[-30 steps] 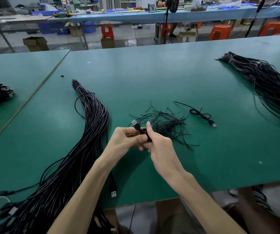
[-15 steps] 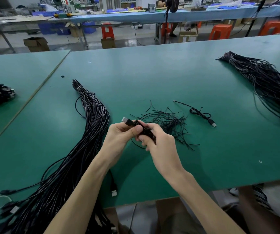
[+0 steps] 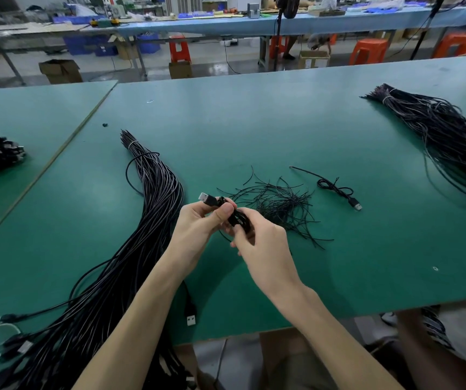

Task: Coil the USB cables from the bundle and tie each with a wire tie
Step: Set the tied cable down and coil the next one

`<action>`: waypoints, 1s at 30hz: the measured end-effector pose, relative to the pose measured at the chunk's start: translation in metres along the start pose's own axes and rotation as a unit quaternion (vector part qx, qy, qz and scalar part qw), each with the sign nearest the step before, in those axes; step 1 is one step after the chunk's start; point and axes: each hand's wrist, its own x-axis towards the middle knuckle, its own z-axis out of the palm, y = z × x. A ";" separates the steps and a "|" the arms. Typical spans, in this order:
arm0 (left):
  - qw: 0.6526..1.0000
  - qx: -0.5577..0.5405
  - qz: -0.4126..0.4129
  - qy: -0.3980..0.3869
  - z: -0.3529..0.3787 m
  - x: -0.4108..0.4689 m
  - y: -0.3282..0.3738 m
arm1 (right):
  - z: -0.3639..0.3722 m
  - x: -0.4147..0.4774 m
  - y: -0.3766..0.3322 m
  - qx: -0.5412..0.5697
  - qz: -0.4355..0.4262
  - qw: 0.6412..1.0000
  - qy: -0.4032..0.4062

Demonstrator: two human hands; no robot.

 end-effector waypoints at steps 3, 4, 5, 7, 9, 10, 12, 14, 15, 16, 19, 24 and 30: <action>0.998 0.066 0.011 0.016 0.001 0.000 -0.006 | 0.006 0.000 0.006 -0.212 -0.039 0.976 -0.012; 0.997 0.072 0.011 0.019 0.001 0.000 -0.007 | 0.008 0.000 0.007 -0.267 -0.050 0.962 -0.017; 0.997 0.073 0.007 0.023 0.001 0.000 -0.007 | 0.011 0.000 0.008 -0.306 -0.059 0.950 -0.015; 0.998 0.058 -0.013 0.026 0.000 -0.001 -0.007 | 0.015 -0.001 0.007 -0.353 -0.069 0.933 -0.001; 0.998 0.030 -0.047 0.028 0.000 -0.002 -0.006 | 0.019 -0.003 0.004 -0.382 -0.067 0.922 0.008; 0.997 0.016 -0.063 0.029 0.000 -0.002 -0.006 | 0.020 -0.004 0.002 -0.399 -0.069 0.914 0.011; 0.996 -0.009 -0.086 0.035 0.001 -0.003 -0.004 | 0.022 -0.005 -0.001 -0.424 -0.078 0.902 0.013; 0.995 -0.017 -0.092 0.036 0.001 -0.003 -0.002 | 0.023 -0.006 -0.003 -0.446 -0.083 0.891 0.007; 0.995 -0.015 -0.092 0.035 0.001 -0.003 -0.002 | 0.022 -0.005 -0.003 -0.452 -0.082 0.888 0.002; 0.995 -0.009 -0.091 0.033 0.001 -0.003 -0.002 | 0.022 -0.006 -0.004 -0.458 -0.077 0.885 -0.006; 0.995 0.020 -0.092 0.029 0.003 -0.005 0.000 | 0.023 -0.007 -0.002 -0.462 -0.053 0.883 -0.067; 0.994 0.006 -0.108 0.018 0.002 -0.006 0.003 | 0.018 -0.001 0.004 -0.235 -0.003 0.966 -0.106; 0.995 -0.009 -0.098 -0.033 0.003 -0.007 0.007 | 0.006 -0.002 -0.001 0.120 0.074 0.979 -0.145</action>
